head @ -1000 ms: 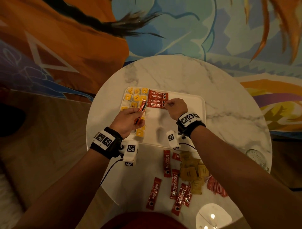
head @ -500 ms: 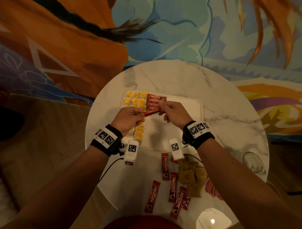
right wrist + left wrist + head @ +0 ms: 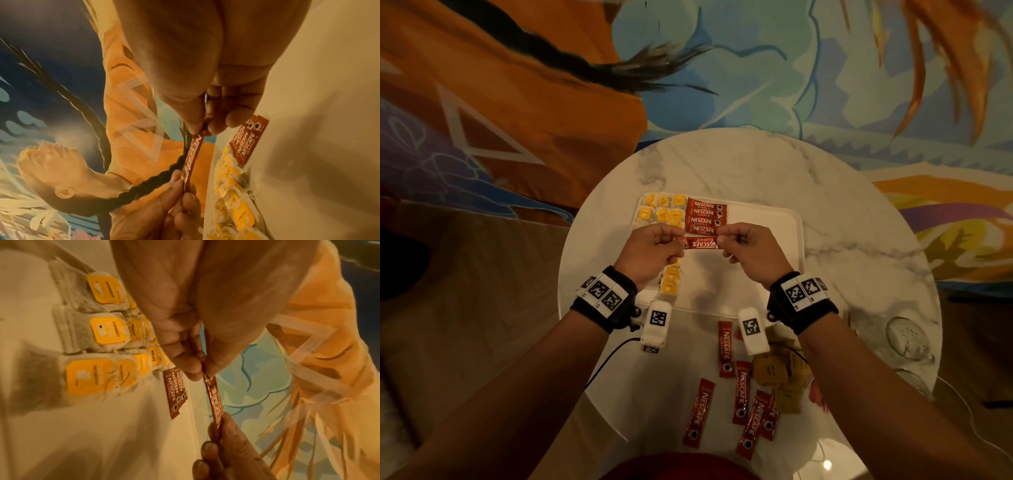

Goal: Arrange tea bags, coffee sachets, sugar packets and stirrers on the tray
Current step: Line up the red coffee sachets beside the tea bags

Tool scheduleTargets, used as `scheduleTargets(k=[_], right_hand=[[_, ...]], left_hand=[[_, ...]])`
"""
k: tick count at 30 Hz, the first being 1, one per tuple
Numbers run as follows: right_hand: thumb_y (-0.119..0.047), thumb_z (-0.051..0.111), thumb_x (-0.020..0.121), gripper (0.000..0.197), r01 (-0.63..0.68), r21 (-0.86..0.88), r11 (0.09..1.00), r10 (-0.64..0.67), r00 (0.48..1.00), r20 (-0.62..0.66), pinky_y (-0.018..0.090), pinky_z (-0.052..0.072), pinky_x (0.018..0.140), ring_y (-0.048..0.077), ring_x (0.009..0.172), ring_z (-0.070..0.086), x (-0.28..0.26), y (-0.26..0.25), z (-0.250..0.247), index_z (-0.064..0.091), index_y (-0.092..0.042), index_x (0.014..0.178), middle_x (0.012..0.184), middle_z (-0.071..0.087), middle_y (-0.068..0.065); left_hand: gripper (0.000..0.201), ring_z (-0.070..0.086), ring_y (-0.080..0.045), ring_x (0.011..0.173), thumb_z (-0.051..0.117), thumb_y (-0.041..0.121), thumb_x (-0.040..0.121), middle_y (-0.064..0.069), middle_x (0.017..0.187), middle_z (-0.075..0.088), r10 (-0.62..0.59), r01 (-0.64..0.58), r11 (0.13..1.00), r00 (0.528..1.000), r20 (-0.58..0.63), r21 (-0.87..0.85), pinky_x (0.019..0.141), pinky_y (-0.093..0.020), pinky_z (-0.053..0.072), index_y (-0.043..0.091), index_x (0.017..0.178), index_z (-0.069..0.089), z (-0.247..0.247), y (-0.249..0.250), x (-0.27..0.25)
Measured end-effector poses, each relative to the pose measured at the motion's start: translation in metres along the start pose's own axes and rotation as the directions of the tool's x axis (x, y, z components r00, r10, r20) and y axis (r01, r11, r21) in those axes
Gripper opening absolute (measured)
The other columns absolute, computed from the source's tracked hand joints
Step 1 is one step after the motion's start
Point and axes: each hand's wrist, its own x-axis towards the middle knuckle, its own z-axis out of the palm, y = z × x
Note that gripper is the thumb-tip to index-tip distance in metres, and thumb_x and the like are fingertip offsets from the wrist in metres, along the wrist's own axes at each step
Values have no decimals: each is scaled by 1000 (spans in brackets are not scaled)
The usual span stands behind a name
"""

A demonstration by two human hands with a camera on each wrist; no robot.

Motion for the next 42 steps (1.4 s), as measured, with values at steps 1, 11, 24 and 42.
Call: scheduleTargets(k=[1,11,24,42], right_hand=[[-11,69,93,17,-11,-8,1000,11,1000,4,25,55,65,12,69,65,-1,0,-1,72,-8,110,87,72,12],[-14,61,99,20,49,-139,989,-30,991,131,26,55,66,8,68,65,-9,-2,7,70,-18,115,82,70,-2],[-12,64,96,11,-76,-39,996,78,996,40,22,51,59,10,62,62,-20,21,23,73,-10,102,80,70,5],[-26,71,86,7,-222,-331,917,149,961,-233,42,59,85,23,87,72,46,50,13,65,-26,83,95,76,3]], left_hand=[[16,66,-16,70,67,-5,90,-9,85,70,-3,3,1000,1000,-6,-4,62,-23,53,6,102,67,0,0,0],[18,75,-22,82,71,4,88,-11,93,77,-75,-36,935,952,296,354,70,-24,59,6,105,71,7,-8,-8],[19,72,-21,79,66,18,96,-11,100,76,-185,191,981,974,129,-32,63,-26,52,12,113,70,9,-23,-2],[23,65,-28,96,68,29,92,-10,101,70,141,-96,479,990,32,873,83,-38,54,7,98,70,22,-23,72]])
